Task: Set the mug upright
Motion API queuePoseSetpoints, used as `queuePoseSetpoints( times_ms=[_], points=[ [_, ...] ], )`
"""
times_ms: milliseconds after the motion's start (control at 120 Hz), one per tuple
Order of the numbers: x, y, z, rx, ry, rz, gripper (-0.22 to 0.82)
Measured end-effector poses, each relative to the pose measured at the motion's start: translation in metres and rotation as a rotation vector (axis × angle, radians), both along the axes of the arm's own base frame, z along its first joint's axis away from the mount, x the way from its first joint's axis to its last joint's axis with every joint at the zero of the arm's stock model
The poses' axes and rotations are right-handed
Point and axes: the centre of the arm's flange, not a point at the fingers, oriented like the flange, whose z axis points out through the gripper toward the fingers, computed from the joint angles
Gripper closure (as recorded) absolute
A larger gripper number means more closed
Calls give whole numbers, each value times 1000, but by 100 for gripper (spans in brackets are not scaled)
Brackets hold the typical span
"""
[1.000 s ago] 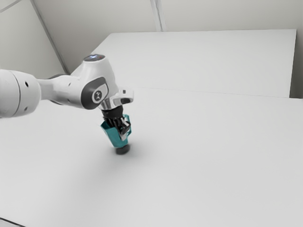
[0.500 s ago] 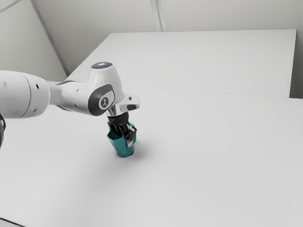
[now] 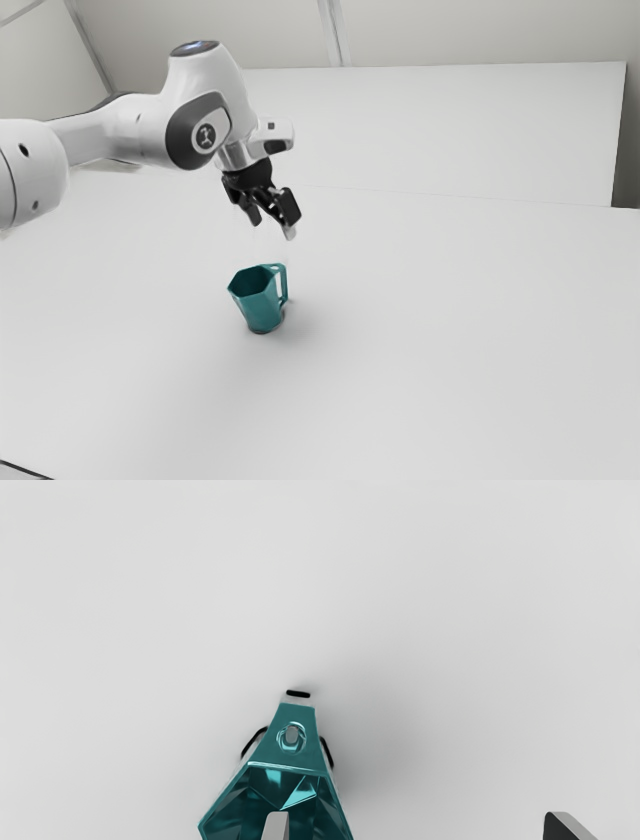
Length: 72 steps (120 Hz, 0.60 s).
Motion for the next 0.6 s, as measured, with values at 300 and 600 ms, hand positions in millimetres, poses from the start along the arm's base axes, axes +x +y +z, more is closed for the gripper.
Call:
queuePoseSetpoints(
  times_ms=[300,600],
  points=[
    [42,56,91,-13,-1,87,1],
    [32,63,99,-8,59,85,0]
  ],
)
